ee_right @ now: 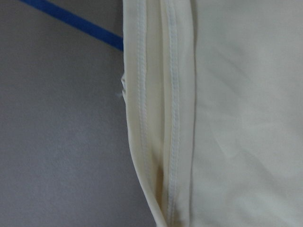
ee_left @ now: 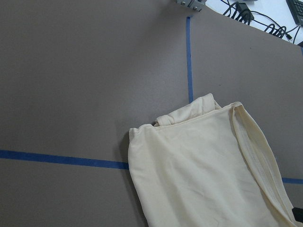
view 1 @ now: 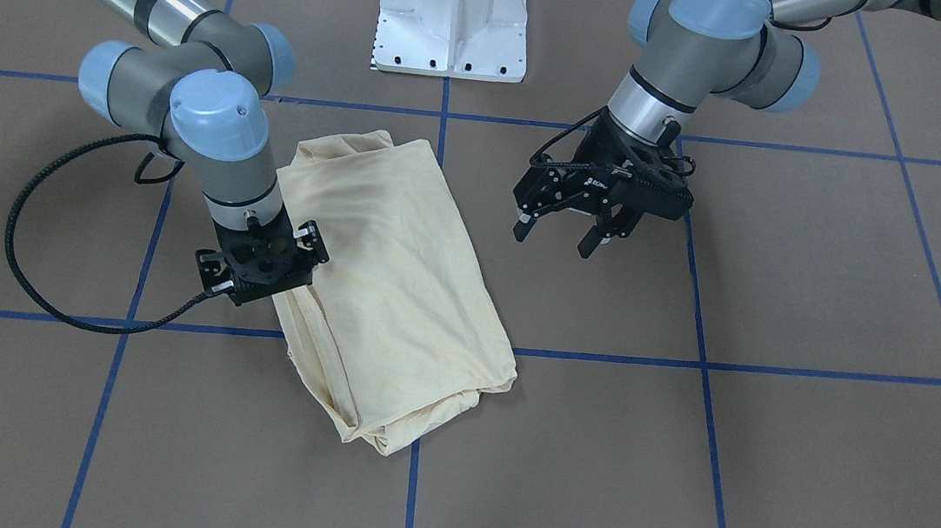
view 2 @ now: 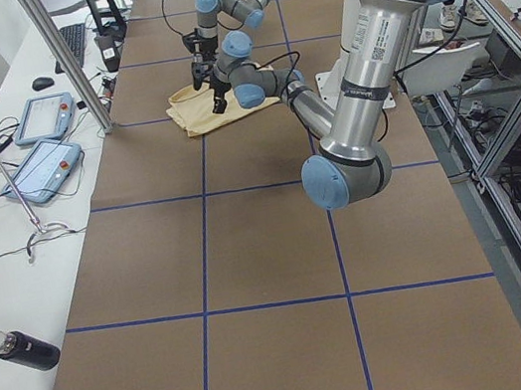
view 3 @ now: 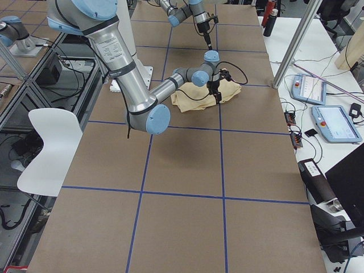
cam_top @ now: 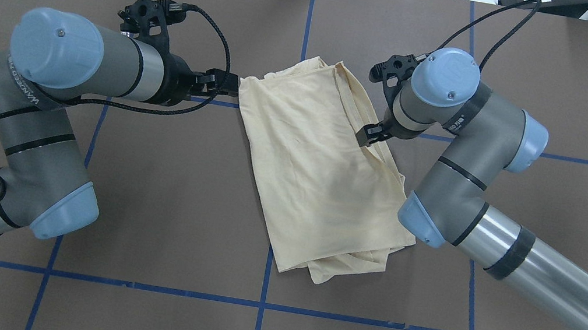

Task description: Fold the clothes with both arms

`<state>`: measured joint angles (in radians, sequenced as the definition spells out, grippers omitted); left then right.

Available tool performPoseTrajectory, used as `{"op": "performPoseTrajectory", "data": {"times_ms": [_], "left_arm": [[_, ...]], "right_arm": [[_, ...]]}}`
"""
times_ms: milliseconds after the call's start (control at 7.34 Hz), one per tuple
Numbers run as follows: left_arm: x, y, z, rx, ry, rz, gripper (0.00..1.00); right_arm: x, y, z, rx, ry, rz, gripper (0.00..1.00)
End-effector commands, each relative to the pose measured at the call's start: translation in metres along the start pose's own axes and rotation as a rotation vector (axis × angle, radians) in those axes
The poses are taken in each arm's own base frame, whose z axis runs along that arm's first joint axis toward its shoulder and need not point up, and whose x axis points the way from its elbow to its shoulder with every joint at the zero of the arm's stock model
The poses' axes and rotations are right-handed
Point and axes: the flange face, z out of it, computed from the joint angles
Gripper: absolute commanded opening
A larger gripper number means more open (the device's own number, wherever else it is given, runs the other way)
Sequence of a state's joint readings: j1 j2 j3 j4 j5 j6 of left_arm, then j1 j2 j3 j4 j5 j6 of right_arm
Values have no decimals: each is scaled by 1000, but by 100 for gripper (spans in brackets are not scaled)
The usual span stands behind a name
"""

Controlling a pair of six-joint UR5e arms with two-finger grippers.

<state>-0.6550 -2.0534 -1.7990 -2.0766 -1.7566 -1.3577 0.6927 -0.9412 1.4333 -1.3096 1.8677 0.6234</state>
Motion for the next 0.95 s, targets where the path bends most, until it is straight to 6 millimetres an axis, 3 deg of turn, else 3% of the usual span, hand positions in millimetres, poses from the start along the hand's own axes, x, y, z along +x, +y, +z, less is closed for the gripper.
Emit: {"op": "performPoseTrajectory", "data": {"times_ms": [0,545,817], "left_arm": [[3,-1,-1,1,4,1,100],[3,0,-3,2,7,1,100],[5,-1,-7,5,14,2,100]], "right_arm": [[-8,-29,29,29,-8,-10,99],[-4,-27,40,7,5,-5,99],[-13,-33,34,18,-4,-6,99]]}}
